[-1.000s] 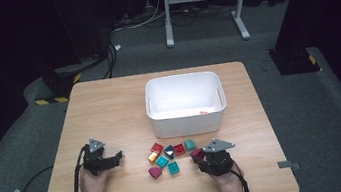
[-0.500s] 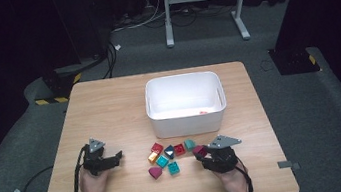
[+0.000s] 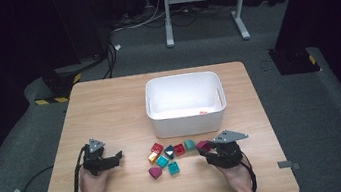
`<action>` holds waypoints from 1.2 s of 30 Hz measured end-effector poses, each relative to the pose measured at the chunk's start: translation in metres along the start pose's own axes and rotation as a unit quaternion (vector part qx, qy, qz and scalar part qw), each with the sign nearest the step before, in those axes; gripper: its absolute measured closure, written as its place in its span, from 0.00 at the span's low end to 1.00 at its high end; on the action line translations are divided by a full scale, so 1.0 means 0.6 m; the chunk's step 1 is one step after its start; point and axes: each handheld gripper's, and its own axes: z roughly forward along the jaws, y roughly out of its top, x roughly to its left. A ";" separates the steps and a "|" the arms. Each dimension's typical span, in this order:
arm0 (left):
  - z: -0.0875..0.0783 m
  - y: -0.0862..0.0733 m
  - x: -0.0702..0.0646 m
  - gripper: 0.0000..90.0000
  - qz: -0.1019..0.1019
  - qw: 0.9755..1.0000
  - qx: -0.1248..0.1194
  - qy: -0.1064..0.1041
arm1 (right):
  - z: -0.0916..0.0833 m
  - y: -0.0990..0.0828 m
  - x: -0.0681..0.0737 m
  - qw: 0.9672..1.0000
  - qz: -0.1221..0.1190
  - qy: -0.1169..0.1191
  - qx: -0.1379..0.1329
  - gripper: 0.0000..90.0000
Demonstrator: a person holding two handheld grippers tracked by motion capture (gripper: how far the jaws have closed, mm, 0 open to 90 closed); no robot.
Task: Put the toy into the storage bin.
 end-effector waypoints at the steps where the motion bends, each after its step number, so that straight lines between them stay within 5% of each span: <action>1: 0.000 0.000 0.000 0.18 0.000 1.000 0.000 0.000 | -0.001 0.002 -0.002 1.000 0.003 0.002 -0.001 0.65; 23: 0.000 0.000 0.000 0.18 0.000 1.000 0.000 -0.001 | -0.035 0.042 -0.024 0.999 0.017 0.013 -0.025 0.66; 36: 0.000 0.000 0.001 0.18 0.000 1.000 0.000 -0.002 | -0.054 0.076 -0.023 0.999 0.002 0.019 -0.043 0.66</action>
